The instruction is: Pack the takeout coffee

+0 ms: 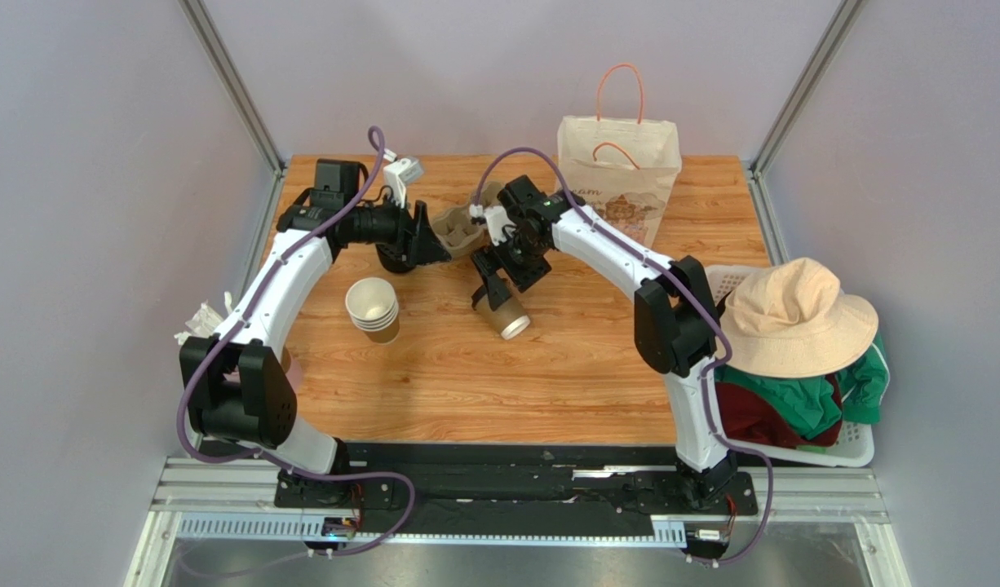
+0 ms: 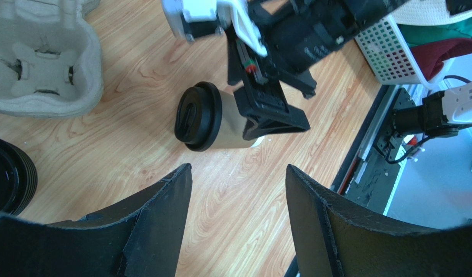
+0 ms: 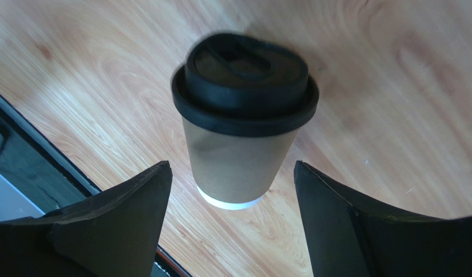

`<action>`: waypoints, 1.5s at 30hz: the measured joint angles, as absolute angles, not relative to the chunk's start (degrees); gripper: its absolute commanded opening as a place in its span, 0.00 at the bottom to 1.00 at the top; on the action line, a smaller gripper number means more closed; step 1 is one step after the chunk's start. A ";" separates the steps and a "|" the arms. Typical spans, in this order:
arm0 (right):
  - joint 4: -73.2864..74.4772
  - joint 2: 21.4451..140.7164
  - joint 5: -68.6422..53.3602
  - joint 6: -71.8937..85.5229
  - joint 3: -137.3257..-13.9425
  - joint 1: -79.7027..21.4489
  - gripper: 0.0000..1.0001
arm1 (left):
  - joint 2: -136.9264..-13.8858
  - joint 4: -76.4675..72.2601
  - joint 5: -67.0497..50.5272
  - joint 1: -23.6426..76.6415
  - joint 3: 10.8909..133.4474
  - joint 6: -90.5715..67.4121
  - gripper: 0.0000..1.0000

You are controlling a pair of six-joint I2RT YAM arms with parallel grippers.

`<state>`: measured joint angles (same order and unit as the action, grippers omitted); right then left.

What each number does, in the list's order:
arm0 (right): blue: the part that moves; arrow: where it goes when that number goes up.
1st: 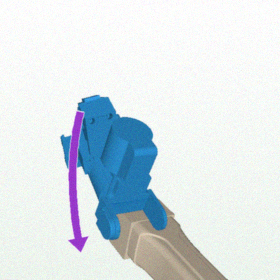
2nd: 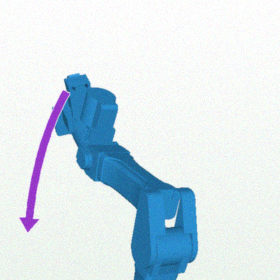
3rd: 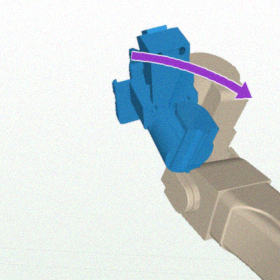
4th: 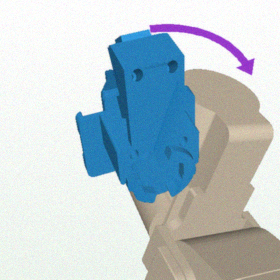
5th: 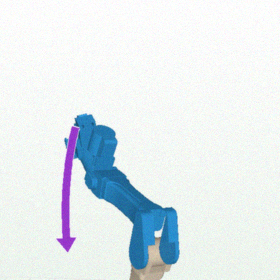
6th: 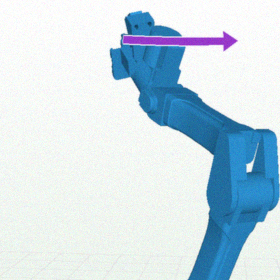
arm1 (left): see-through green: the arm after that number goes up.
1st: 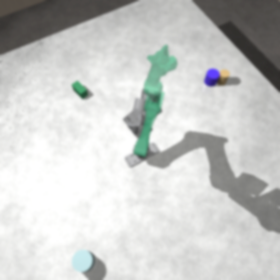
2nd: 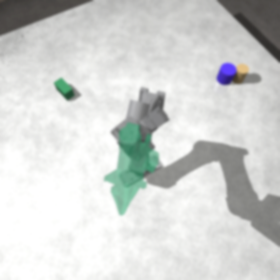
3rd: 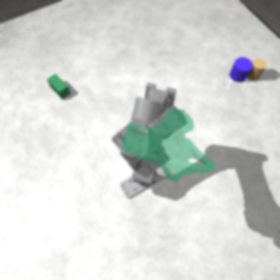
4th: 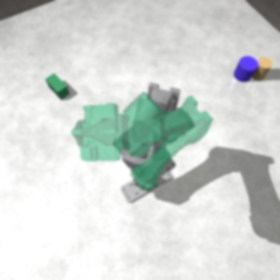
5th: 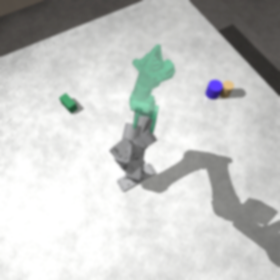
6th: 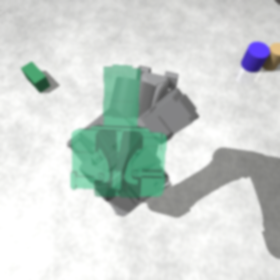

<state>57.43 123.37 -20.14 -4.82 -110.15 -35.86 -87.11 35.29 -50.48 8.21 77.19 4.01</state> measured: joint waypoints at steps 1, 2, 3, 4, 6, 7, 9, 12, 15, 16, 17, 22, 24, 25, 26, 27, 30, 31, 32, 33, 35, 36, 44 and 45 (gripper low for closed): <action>57.23 122.67 -19.59 -4.99 -108.14 -36.14 0.82 | -87.11 35.29 -50.48 8.21 77.10 3.99 0.70; 56.71 121.82 -18.96 -5.08 -105.62 -36.42 0.83 | -87.11 35.20 -50.48 8.21 76.99 3.99 0.69; 55.96 120.90 -18.28 -5.19 -102.94 -36.77 0.83 | -87.11 35.09 -50.48 8.21 76.88 3.97 0.69; 55.37 120.11 -17.67 -5.19 -100.68 -37.12 0.83 | -87.13 34.94 -50.48 8.21 76.84 3.95 0.69; 53.30 118.50 -16.73 -5.10 -96.18 -37.65 0.83 | -87.13 34.79 -50.57 8.21 76.79 3.84 0.70; 52.23 117.71 -16.36 -4.93 -94.00 -37.91 0.83 | -87.13 34.70 -50.65 8.19 76.79 3.77 0.69; 50.22 116.68 -16.01 -4.58 -91.35 -38.26 0.83 | -87.13 34.59 -50.72 8.14 76.77 3.75 0.70; 46.63 114.91 -16.08 -4.14 -88.09 -38.57 0.83 | -87.13 34.39 -50.76 8.03 76.64 3.75 0.70; 43.29 113.89 -16.40 -3.81 -87.55 -38.57 0.83 | -87.13 34.35 -50.87 7.84 76.29 3.73 0.69; 41.93 113.58 -16.43 -3.66 -87.44 -38.57 0.83 | -87.13 34.35 -50.89 7.73 76.18 3.73 0.69; 41.01 113.36 -16.47 -3.62 -87.29 -38.57 0.84 | -87.13 34.33 -50.89 7.64 76.09 3.73 0.69; 37.12 113.14 -16.60 -2.79 -86.72 -38.57 0.83 | -87.13 34.04 -50.92 7.35 76.05 3.53 0.69; 35.92 113.14 -16.60 -2.66 -86.24 -38.57 0.83 | -87.13 34.00 -50.94 7.35 76.05 3.53 0.70; 35.51 113.14 -16.60 -2.52 -85.91 -38.59 0.83 | -87.13 33.95 -50.94 7.35 76.03 3.53 0.69; 35.14 113.14 -16.62 -2.46 -85.56 -38.61 0.83 | -87.13 33.95 -50.94 7.35 76.01 3.51 0.69; 34.57 113.14 -16.62 -2.35 -85.12 -38.65 0.83 | -87.13 33.93 -50.96 7.35 76.01 3.51 0.70; 34.06 113.23 -16.62 -2.17 -84.33 -38.96 0.82 | -87.13 33.85 -51.11 7.35 76.01 3.51 0.69; 33.87 113.27 -16.62 -2.13 -84.23 -39.07 0.79 | -87.13 33.82 -51.13 7.35 76.01 3.51 0.70; 33.56 113.27 -16.64 -2.11 -84.14 -39.22 0.78 | -87.13 33.80 -51.16 7.33 76.01 3.51 0.69; 33.23 113.27 -16.71 -2.07 -84.03 -39.31 0.76 | -87.13 33.76 -51.18 7.33 76.01 3.51 0.69; 32.69 113.27 -16.93 -1.93 -83.85 -39.38 0.68 | -87.13 33.63 -51.29 7.31 75.99 3.49 0.69; 32.27 113.27 -17.21 -1.91 -83.61 -39.38 0.65 | -87.13 33.58 -51.40 7.29 75.99 3.46 0.70; 30.26 112.36 -20.36 -4.38 -81.58 -39.31 0.58 | -87.77 33.43 -52.03 6.87 75.68 3.31 0.70; 30.35 111.72 -20.82 -4.99 -80.90 -39.22 0.58 | -87.94 33.43 -52.14 6.87 75.68 3.31 0.69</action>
<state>30.35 111.72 -20.82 -4.99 -80.90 -39.22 -87.94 33.43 -52.14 6.87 75.68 3.31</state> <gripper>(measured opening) 0.647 0.694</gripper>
